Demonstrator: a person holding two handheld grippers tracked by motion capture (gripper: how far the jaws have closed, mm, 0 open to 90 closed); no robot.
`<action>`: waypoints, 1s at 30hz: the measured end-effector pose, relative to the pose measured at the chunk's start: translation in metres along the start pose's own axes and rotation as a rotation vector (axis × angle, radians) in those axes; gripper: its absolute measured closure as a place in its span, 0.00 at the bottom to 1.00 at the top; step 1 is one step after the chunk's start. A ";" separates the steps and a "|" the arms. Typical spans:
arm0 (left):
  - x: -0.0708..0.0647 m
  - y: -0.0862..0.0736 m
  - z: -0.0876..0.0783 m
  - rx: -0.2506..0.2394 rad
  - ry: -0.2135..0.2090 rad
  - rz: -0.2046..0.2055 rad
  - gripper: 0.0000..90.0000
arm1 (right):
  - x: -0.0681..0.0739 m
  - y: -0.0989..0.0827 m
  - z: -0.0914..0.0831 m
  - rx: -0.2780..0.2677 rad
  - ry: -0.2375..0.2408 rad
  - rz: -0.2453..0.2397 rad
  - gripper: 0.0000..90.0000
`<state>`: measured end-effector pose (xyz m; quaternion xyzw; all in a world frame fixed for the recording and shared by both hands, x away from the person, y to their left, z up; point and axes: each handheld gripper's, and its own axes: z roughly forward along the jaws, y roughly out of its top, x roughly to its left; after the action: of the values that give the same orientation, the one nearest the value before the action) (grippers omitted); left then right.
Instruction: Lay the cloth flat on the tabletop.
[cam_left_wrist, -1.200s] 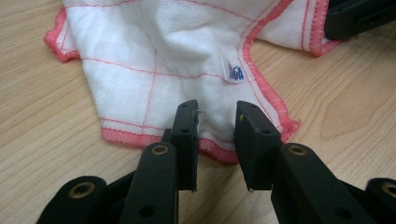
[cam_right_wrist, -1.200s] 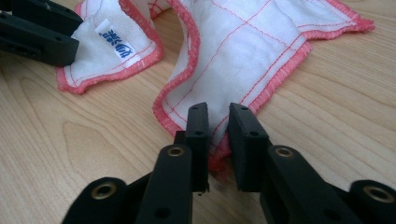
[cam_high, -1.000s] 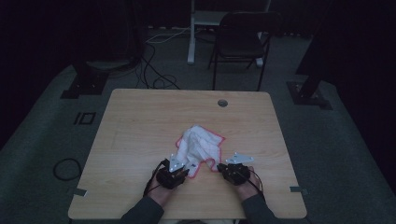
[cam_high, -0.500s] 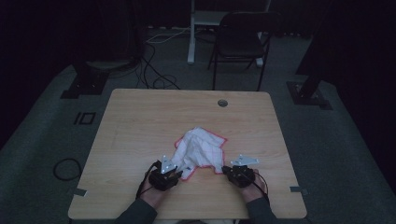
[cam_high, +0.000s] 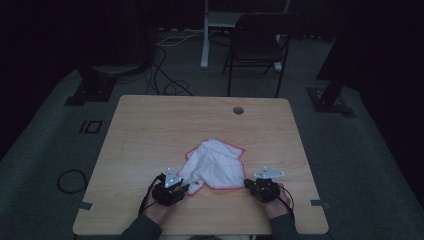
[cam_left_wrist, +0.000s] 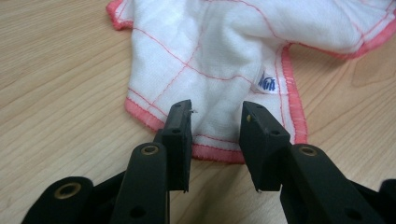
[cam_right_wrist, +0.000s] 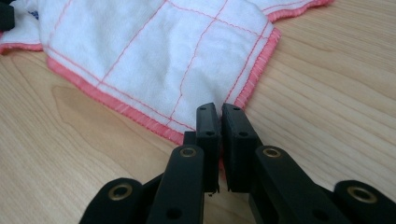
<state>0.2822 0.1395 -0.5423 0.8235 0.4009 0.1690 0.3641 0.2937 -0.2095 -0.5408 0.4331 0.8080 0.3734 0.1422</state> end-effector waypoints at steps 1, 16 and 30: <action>0.001 0.000 -0.001 0.003 0.002 -0.001 0.72 | -0.001 -0.001 -0.001 -0.001 -0.001 0.000 0.96; 0.006 -0.006 -0.008 0.012 0.020 -0.018 0.71 | -0.007 -0.011 -0.018 -0.008 -0.020 0.038 0.97; 0.027 0.017 -0.013 -0.043 0.054 -0.046 0.70 | -0.001 -0.003 -0.019 -0.071 -0.003 0.018 0.80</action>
<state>0.3005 0.1592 -0.5217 0.8013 0.4254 0.1913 0.3746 0.2819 -0.2207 -0.5301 0.4355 0.7901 0.4026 0.1552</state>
